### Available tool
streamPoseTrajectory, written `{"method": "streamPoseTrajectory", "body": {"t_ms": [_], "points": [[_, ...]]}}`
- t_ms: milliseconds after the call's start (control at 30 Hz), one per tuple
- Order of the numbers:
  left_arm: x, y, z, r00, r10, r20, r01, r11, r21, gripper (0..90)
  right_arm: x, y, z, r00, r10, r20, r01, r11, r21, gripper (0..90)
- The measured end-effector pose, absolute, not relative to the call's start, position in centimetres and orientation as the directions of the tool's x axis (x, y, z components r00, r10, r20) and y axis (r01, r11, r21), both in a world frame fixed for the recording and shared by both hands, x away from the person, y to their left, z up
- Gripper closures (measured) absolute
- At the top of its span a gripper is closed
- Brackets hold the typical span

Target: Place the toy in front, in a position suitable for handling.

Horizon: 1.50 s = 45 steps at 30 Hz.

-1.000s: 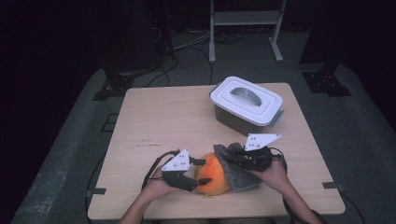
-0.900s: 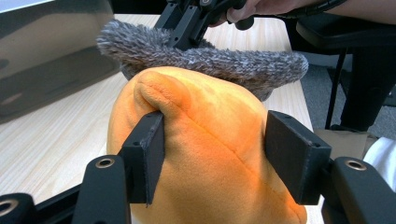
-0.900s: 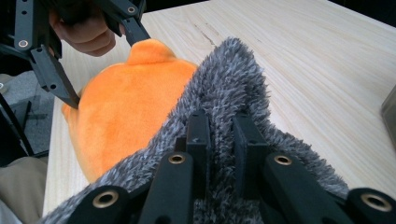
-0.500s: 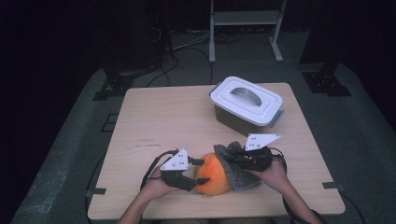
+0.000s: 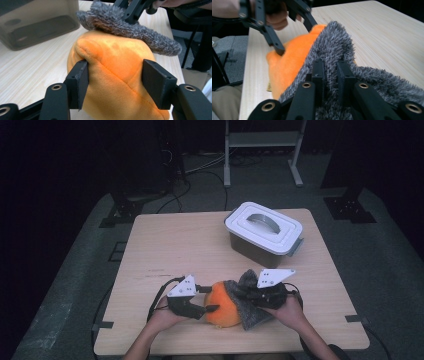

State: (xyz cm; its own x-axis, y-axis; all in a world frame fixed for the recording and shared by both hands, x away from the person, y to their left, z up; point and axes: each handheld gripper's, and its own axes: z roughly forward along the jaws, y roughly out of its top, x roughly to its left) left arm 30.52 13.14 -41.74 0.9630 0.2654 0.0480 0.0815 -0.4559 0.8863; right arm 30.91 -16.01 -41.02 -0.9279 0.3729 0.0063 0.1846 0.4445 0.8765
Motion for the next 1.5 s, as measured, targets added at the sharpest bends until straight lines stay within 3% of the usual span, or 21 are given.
{"method": "streamPoseTrajectory", "body": {"t_ms": [100, 233, 467, 700, 867, 967, 1000, 1367, 1500], "points": [[30.1, 12.9, -41.0, 0.959, 0.270, 0.084, 0.032, -0.397, 0.917, 38.1, 31.1, -16.1, -41.4, -0.921, 0.388, 0.025, 0.205, 0.430, 0.879, 77.6], [30.1, 12.5, -41.2, 0.958, 0.267, 0.105, 0.018, -0.421, 0.907, 37.0, 30.9, -15.8, -41.4, -0.927, 0.375, 0.030, 0.199, 0.420, 0.886, 77.6], [30.6, 12.9, -41.8, 0.953, 0.290, 0.086, 0.060, -0.458, 0.887, 42.9, 31.2, -15.8, -41.6, -0.923, 0.385, 0.020, 0.198, 0.429, 0.881, 77.5], [31.2, 14.0, -42.1, 0.948, 0.313, 0.054, 0.099, -0.455, 0.885, 43.2, 31.4, -16.6, -41.9, -0.911, 0.409, 0.044, 0.232, 0.421, 0.877, 77.4], [30.8, 14.3, -40.8, 0.946, 0.319, 0.064, 0.051, -0.341, 0.939, 41.7, 30.7, -15.5, -41.6, -0.929, 0.369, 0.035, 0.197, 0.410, 0.890, 77.3], [30.7, 13.8, -40.7, 0.948, 0.305, 0.087, 0.039, -0.384, 0.923, 41.7, 30.2, -14.8, -41.6, -0.940, 0.338, 0.041, 0.182, 0.398, 0.899, 77.3], [30.7, 13.2, -41.5, 0.952, 0.290, 0.094, 0.048, -0.447, 0.893, 42.0, 29.8, -14.2, -41.5, -0.946, 0.325, 0.007, 0.150, 0.417, 0.896, 77.2], [31.3, 14.7, -42.0, 0.955, 0.294, 0.034, 0.110, -0.458, 0.882, 43.0, 31.1, -16.1, -42.2, -0.922, 0.381, 0.065, 0.240, 0.435, 0.868, 77.2], [31.3, 15.2, -41.9, 0.958, 0.283, 0.036, 0.107, -0.471, 0.875, 43.0, 30.1, -15.4, -41.3, -0.939, 0.337, 0.071, 0.209, 0.394, 0.895, 77.2]]}}
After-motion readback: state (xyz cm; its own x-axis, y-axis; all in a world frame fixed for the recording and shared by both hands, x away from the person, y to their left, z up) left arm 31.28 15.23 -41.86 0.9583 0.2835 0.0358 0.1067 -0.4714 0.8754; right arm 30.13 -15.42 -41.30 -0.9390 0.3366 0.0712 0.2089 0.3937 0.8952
